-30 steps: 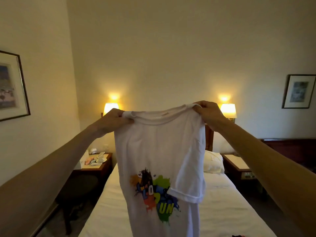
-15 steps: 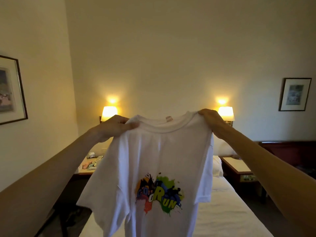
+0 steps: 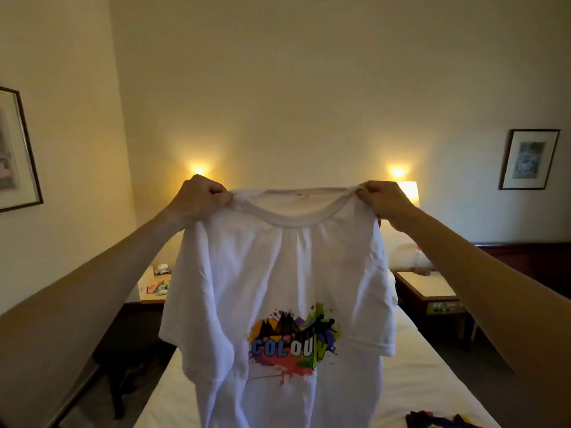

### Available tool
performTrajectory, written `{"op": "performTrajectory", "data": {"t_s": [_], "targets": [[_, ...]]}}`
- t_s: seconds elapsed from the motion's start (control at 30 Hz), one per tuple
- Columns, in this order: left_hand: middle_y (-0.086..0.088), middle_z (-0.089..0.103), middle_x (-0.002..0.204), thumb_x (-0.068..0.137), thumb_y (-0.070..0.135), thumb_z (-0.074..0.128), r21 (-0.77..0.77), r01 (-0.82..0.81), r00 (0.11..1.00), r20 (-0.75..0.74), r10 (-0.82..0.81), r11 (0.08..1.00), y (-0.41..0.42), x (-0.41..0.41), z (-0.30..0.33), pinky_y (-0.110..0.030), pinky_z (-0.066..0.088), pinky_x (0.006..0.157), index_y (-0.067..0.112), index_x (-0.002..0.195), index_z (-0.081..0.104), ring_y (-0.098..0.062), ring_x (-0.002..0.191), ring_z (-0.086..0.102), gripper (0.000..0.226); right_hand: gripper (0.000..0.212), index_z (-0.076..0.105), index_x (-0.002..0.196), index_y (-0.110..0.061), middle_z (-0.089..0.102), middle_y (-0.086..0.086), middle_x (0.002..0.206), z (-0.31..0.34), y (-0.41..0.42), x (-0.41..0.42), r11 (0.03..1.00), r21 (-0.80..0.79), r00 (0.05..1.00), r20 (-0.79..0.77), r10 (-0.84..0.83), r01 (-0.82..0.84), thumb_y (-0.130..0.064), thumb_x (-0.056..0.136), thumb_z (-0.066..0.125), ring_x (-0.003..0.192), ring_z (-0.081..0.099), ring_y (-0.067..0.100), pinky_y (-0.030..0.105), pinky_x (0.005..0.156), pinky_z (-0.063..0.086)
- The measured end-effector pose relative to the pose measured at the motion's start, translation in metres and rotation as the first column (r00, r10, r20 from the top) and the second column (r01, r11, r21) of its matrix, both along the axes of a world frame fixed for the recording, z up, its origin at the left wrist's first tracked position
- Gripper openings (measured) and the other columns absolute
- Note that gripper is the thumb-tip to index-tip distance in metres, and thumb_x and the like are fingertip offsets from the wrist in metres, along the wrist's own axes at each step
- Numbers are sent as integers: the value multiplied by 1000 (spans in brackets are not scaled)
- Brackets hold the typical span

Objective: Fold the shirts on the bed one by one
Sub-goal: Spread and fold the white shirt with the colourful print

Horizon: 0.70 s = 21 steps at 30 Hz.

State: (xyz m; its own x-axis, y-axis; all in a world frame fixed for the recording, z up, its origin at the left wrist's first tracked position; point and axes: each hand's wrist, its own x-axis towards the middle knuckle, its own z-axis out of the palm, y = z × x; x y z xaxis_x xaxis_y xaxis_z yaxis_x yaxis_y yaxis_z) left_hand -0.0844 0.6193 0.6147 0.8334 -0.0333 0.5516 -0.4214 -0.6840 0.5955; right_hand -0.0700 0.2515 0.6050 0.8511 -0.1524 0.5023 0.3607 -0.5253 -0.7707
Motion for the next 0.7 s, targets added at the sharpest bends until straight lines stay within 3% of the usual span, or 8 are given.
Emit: {"op": "performTrajectory", "data": {"t_s": [0.07,0.17,0.27,0.4,0.5,0.6,0.7], "targets": [[-6,47,60,93,18,56,113,-56,996,71,48,992,-1,7,-7,-31,29,57,0,67,61,-20,63,38,33,16,68,86,-25,59,-6,80,-1,3,1,999,-52,1000,-4,3,-4,-23,98,58,74,53,11,24,59,45],[-7,56,69,99,23,52,-50,-152,975,156,158,987,3,17,-10,-34,39,65,7,79,67,-25,71,48,30,18,67,93,-19,57,-6,78,0,4,3,998,-12,996,60,-61,62,-23,101,52,77,49,16,25,61,38],[-9,64,80,100,21,50,30,-197,971,148,190,980,0,20,-11,-39,47,76,12,86,70,-33,84,58,25,23,66,94,-14,57,2,85,1,7,3,973,-217,997,4,-75,74,-23,103,47,84,50,21,28,70,40],[-6,64,84,98,18,50,-272,-85,976,173,135,959,-5,23,-7,-31,40,73,7,92,70,-25,83,54,24,21,72,106,-14,63,-2,91,9,8,5,990,-99,993,66,-93,100,-19,100,52,91,54,19,30,77,42],[-2,63,87,96,21,52,-283,-52,993,87,79,958,-8,26,-2,-33,43,77,16,92,69,-22,87,54,19,19,69,100,-13,57,-3,80,11,13,8,997,-51,998,-15,-63,62,-16,101,50,80,51,20,29,68,42],[10,66,81,87,26,63,-256,-72,988,112,104,964,-1,25,3,-29,45,73,25,79,73,-15,84,58,12,24,65,88,-14,55,0,78,12,15,9,998,34,998,-32,-55,56,-20,101,45,79,49,21,28,61,37],[8,68,79,81,35,76,-235,-44,989,129,76,971,4,24,5,-26,45,68,22,76,75,-14,82,60,14,27,65,80,-13,61,-2,79,11,15,6,987,-138,997,39,-74,79,-33,95,55,79,54,20,29,64,41]]}}
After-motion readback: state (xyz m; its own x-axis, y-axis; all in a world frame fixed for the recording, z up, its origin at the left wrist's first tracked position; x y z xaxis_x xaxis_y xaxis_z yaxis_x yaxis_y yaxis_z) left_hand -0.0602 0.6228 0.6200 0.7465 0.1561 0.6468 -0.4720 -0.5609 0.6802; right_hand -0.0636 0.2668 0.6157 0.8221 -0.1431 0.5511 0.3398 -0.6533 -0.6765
